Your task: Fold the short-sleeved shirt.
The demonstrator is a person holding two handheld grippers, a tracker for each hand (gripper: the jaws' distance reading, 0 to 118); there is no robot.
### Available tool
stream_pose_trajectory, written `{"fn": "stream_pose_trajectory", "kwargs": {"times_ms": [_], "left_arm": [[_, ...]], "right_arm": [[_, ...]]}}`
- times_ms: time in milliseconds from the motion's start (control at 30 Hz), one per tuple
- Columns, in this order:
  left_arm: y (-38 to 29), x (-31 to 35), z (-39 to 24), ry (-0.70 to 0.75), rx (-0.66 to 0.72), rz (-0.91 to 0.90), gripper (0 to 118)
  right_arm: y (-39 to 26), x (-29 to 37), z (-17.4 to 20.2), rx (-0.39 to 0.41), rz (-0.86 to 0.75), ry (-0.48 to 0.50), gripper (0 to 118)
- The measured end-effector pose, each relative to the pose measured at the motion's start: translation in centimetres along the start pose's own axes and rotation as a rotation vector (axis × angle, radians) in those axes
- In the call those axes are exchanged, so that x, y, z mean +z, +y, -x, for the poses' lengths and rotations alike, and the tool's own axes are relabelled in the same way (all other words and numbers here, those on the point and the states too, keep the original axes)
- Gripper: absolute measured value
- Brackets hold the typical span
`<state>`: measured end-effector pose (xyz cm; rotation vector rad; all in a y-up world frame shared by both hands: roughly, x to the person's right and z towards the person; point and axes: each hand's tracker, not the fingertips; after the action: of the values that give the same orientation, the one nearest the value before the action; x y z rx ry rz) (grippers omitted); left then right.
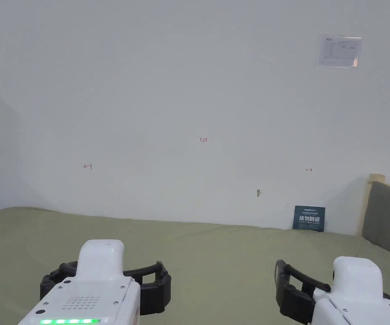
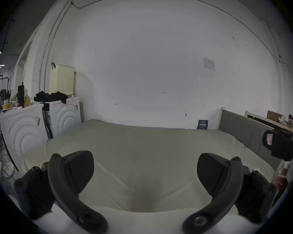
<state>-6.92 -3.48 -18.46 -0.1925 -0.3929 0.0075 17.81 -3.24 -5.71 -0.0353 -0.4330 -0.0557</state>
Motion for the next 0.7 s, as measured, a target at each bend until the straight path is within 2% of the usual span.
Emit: {"fn": "stream_pose_trajectory", "kwargs": {"times_ms": [133, 233, 300, 400, 533, 700], "left_arm": [[0.3, 0.2, 0.1, -0.015, 0.01, -0.022, 118], [0.6, 0.2, 0.2, -0.026, 0.014, -0.029, 118], [0.6, 0.2, 0.2, -0.022, 0.007, -0.037, 118], [0.6, 0.1, 0.2, -0.044, 0.0, -0.047, 118], [0.7, -0.1, 0.2, -0.041, 0.003, -0.04, 118], [0.5, -0.2, 0.0, -0.053, 0.008, -0.03, 118]], "right_arm": [[-0.8, -0.7, 0.9, 0.092, 0.027, -0.038, 92], [-1.1, -0.7, 0.9, 0.103, 0.024, -0.033, 92], [-1.1, -0.9, 0.9, 0.089, 0.067, -0.025, 92], [-1.5, -0.5, 0.4, 0.028, 0.031, -0.033, 92], [-1.5, -0.8, -0.4, -0.048, 0.089, 0.072, 92], [-1.9, -1.1, -0.2, -0.038, 0.073, 0.043, 92]]}}
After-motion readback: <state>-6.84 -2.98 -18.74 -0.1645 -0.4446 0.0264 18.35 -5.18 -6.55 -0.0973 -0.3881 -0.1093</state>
